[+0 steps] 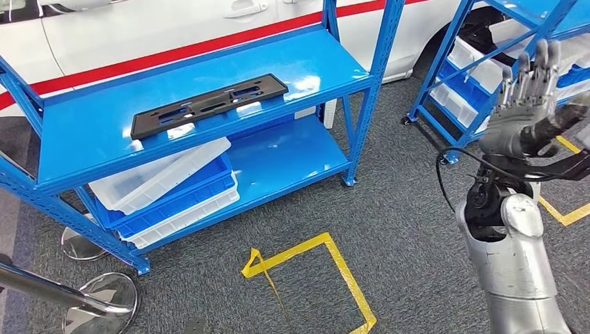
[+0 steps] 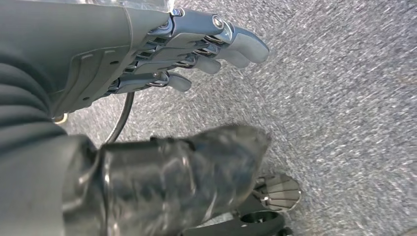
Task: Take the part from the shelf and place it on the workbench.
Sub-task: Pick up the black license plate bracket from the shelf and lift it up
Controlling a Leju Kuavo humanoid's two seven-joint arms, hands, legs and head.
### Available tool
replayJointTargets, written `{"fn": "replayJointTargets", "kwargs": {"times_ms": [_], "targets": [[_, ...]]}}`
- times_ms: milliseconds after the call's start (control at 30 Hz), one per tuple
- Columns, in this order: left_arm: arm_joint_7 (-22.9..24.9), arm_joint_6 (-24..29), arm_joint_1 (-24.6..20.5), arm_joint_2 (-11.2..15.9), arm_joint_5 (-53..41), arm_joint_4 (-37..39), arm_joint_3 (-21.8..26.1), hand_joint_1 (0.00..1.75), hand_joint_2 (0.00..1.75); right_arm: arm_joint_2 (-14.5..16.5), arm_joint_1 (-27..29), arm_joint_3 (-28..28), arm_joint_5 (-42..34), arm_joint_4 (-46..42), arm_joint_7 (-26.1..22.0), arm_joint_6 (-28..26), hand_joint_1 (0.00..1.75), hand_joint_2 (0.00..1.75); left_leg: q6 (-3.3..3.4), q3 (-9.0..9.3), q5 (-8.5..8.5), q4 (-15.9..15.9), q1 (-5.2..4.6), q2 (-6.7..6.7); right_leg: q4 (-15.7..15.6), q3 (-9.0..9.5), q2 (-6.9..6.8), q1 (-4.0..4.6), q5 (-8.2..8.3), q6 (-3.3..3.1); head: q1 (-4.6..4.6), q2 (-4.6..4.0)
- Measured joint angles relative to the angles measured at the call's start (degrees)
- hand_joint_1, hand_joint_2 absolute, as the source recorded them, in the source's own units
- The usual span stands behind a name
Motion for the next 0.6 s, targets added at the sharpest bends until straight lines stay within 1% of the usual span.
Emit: {"fn": "replayJointTargets", "kwargs": {"times_ms": [67, 167, 400, 467, 533, 600], "targets": [[-0.21, -0.46, -0.11, 0.21, 0.51, 0.0, -0.07, 0.0, 0.0, -0.13, 0.32, 2.49, 2.85, -3.85, -0.19, 0.36, 0.0, 0.0, 0.0, -0.02, 0.0, 0.0, 0.02, -0.03, 0.0, -0.01, -0.05, 0.02, -0.01, 0.0, 0.0, 0.0], [0.44, -0.98, -0.12, 0.56, 0.59, 0.01, -0.14, 0.0, 0.0, -0.46, 1.07, 5.06, 4.98, -8.57, -0.53, 0.29, 0.0, 0.0, 0.0, -0.09, 0.0, -0.02, 0.02, -0.04, 0.0, -0.05, -0.07, 0.02, -0.01, 0.0, 0.01, 0.0], [2.01, -0.75, -0.25, 1.04, -0.68, 0.02, -0.7, 0.0, 0.0, -1.04, 1.99, 7.51, 6.05, -13.82, -0.81, 0.27, 0.0, 0.0, 0.02, -0.11, -0.04, 0.08, -0.03, -0.01, -0.05, -0.04, -0.02, -0.07, 0.03, 0.06, 0.01, 0.0], [2.15, -0.43, -0.29, 1.3, -1.16, 0.02, -1.12, 0.0, 0.0, -1.07, 2.22, 7.87, 6.64, -14.73, -0.73, 0.05, 0.0, 0.0, 0.31, -0.25, -0.12, 0.33, -0.14, -0.03, -0.15, -0.08, -0.01, -0.22, 0.16, 0.24, -0.02, 0.0], [2.23, -0.05, -0.37, 1.52, -1.62, 0.02, -1.48, 0.0, 0.0, -1.07, 2.55, 8.29, 7.19, -15.45, -0.43, -0.27, 0.0, 0.0, 0.81, -0.39, -0.16, 0.3, -0.27, -0.03, -0.43, -0.11, -0.01, -0.33, 0.29, 0.49, -0.04, 0.0], [2.38, 0.04, -0.51, 1.5, -2.57, 0.02, -1.97, 0.0, 0.0, -1.07, 2.75, 8.61, 7.37, -16.05, -0.14, -0.36, 0.0, 0.0, 1.35, 0.34, 0.44, -1.33, -0.06, 0.07, -0.78, 0.16, 0.0, -0.16, 0.35, 0.78, 0.04, 0.0]]}}
